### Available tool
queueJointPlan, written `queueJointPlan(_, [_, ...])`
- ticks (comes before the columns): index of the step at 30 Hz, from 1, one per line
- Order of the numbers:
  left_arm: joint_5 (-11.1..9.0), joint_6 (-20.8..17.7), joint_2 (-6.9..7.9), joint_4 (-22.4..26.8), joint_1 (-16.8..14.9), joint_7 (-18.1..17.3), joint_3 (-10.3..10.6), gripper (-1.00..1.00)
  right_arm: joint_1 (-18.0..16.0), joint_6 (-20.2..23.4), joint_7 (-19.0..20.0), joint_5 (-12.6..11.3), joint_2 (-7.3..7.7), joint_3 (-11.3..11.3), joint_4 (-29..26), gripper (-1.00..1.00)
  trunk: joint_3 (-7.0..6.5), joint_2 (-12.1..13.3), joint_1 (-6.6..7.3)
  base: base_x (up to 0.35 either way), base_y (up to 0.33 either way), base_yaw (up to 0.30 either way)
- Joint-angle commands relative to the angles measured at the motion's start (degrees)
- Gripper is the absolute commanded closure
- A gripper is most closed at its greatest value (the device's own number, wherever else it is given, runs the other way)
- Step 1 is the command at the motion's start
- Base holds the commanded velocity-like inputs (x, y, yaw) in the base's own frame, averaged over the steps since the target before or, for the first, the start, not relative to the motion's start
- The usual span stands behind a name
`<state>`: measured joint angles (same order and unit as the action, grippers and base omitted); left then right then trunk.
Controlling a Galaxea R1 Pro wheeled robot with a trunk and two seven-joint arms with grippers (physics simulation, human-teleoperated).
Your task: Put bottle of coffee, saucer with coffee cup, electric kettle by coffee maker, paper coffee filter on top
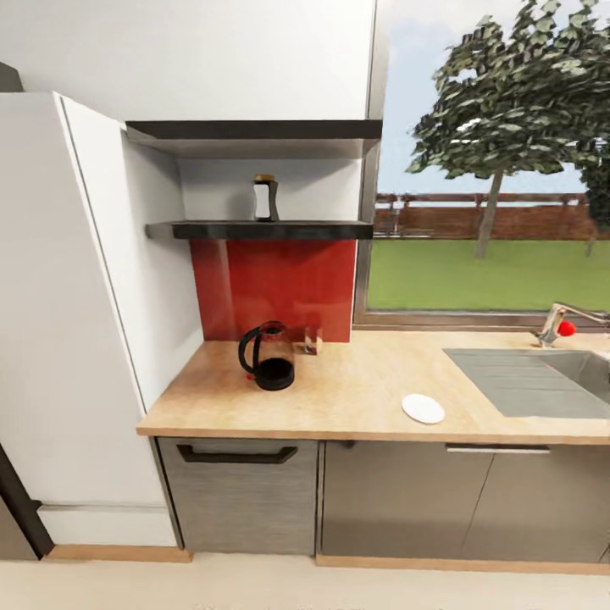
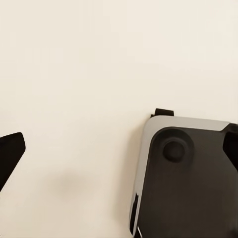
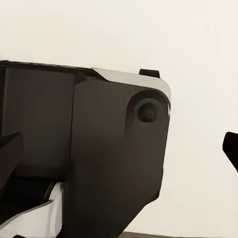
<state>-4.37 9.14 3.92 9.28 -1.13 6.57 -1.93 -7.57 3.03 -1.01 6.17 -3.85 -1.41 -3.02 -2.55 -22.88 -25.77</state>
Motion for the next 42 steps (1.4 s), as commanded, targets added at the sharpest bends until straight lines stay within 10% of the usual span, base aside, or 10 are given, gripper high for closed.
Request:
queueJointPlan(1, [-0.5,0.2,-0.03,-0.1,0.0,0.0,-0.1,-1.00,0.0,0.3,0.0,0.6,-0.02,-0.1,-0.5,-1.00,0.04,0.0,-0.02,-0.004,0.005,-0.022])
queueJointPlan(14, [0.0,0.4,0.26,1.2,-0.8,0.2,0.2,-1.00,0.0,0.5,-0.2,0.8,-0.09,0.2,-5.8,-1.00,0.07,0.0,-0.02,-0.001,0.001,-0.003])
queueJointPlan(17, [-0.1,2.0,1.19,9.0,-1.6,0.2,0.2,-1.00,0.0,0.2,-0.1,0.7,-0.20,0.2,-6.1,-1.00,0.07,0.0,-0.02,0.000,0.000,0.000])
queueJointPlan(18, [-0.3,2.8,1.04,21.5,-3.2,0.2,0.0,-1.00,0.0,-0.2,-0.2,0.7,-0.24,0.3,-7.7,-1.00,0.07,0.0,-0.02,0.000,0.000,0.000])
queueJointPlan(21, [-0.8,2.8,0.22,33.9,-7.6,0.0,0.0,-1.00,0.0,-4.5,-0.2,0.8,-0.32,0.3,-10.2,-1.00,0.07,0.0,-0.02,0.000,0.000,0.000])
queueJointPlan(27, [-1.0,1.5,-0.88,46.6,-13.9,0.0,0.2,-1.00,0.0,-8.6,-0.2,0.8,-0.34,0.4,-10.3,-1.00,0.07,0.0,-0.02,0.000,0.000,0.000])
queueJointPlan(37, [-0.9,-12.6,-6.42,59.5,-24.5,0.0,0.5,-1.00,0.0,-9.4,-0.2,0.8,-0.20,0.4,-10.2,-1.00,0.07,0.0,-0.02,0.000,0.000,0.000])
queueJointPlan(42, [-0.8,-27.6,-8.23,65.8,-33.3,-0.1,0.9,-1.00,0.0,-9.4,-0.2,0.8,-0.19,0.4,-10.2,-1.00,0.07,0.0,-0.02,0.000,0.000,0.000])
